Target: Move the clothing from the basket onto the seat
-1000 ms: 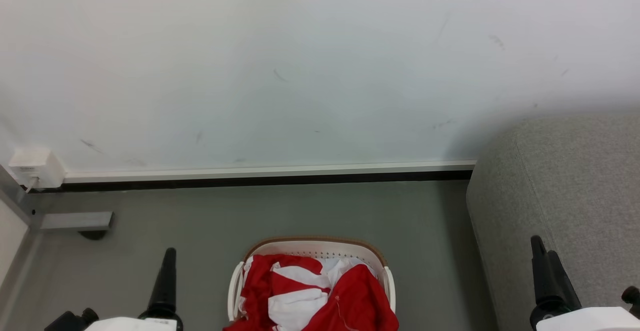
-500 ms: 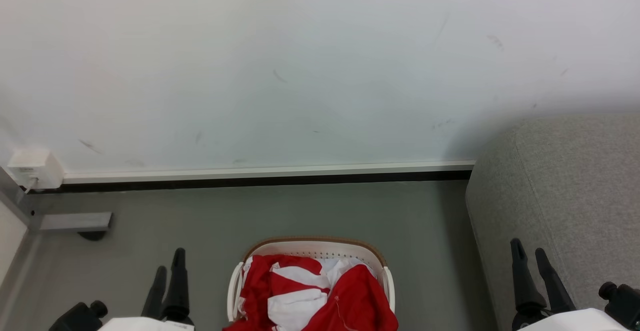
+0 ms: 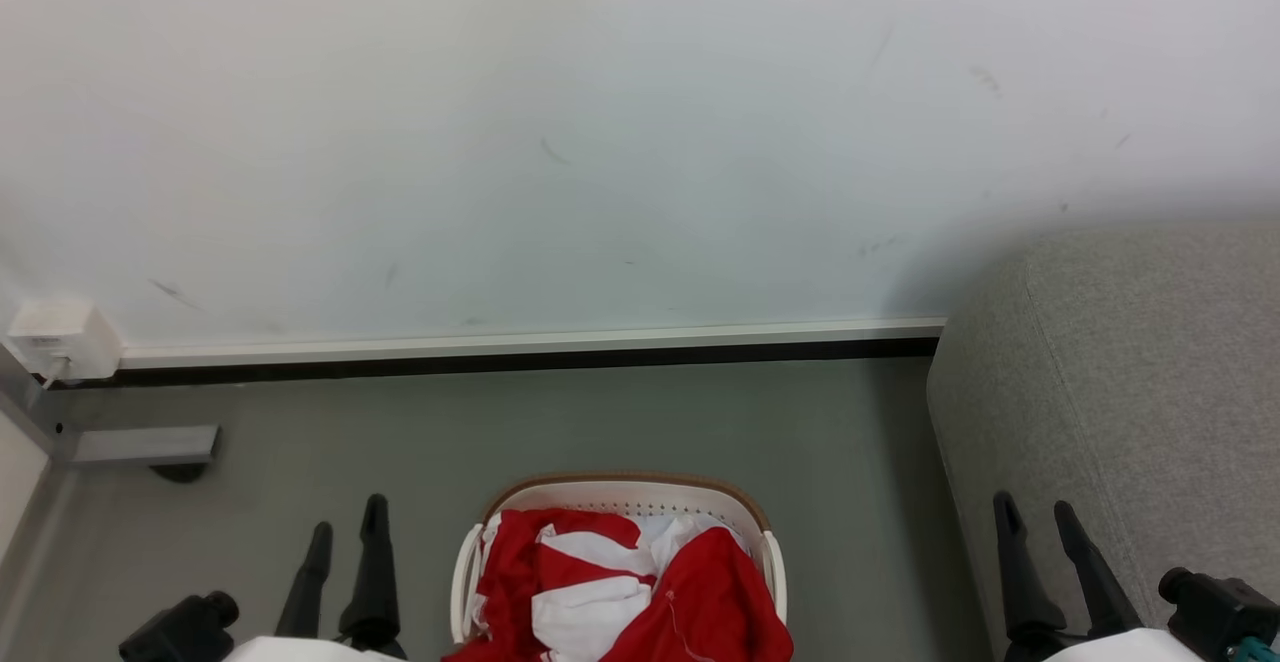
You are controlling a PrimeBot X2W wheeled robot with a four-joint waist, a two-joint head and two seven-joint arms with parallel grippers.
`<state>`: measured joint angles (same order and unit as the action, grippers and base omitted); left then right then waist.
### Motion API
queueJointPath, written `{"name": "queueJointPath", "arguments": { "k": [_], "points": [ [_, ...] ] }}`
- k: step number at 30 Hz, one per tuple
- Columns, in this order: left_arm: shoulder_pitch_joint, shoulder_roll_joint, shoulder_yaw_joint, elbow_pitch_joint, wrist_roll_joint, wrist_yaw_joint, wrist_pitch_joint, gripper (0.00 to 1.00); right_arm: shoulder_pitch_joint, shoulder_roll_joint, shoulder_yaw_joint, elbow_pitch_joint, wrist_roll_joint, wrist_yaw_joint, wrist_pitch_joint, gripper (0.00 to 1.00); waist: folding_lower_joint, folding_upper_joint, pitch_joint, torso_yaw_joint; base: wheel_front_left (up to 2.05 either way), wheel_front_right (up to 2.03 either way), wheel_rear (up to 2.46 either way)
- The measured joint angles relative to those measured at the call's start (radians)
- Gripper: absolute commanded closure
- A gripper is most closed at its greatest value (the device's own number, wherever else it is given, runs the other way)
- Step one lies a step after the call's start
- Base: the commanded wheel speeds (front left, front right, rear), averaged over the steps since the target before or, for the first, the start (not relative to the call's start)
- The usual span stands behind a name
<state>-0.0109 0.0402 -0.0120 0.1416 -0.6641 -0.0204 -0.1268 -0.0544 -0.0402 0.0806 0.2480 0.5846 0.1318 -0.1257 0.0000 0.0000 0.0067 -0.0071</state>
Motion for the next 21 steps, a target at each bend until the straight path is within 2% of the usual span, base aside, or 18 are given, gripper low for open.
{"name": "queueJointPath", "arguments": {
  "k": [8,21],
  "points": [
    [0.013,0.001,-0.004,-0.011,0.118,-0.003,-0.024,0.0,0.0,-0.001,0.01,0.003,-0.094,0.0,-0.025,0.0,0.0,0.0001,0.002,-0.003,0.0,0.0,0.0],
    [0.025,0.002,0.0,-0.02,0.248,-0.014,-0.052,0.0,0.014,-0.002,0.001,0.021,-0.181,0.0,-0.053,0.0,0.0,0.0,0.001,-0.002,0.0,0.0,0.0]
  ]
}}
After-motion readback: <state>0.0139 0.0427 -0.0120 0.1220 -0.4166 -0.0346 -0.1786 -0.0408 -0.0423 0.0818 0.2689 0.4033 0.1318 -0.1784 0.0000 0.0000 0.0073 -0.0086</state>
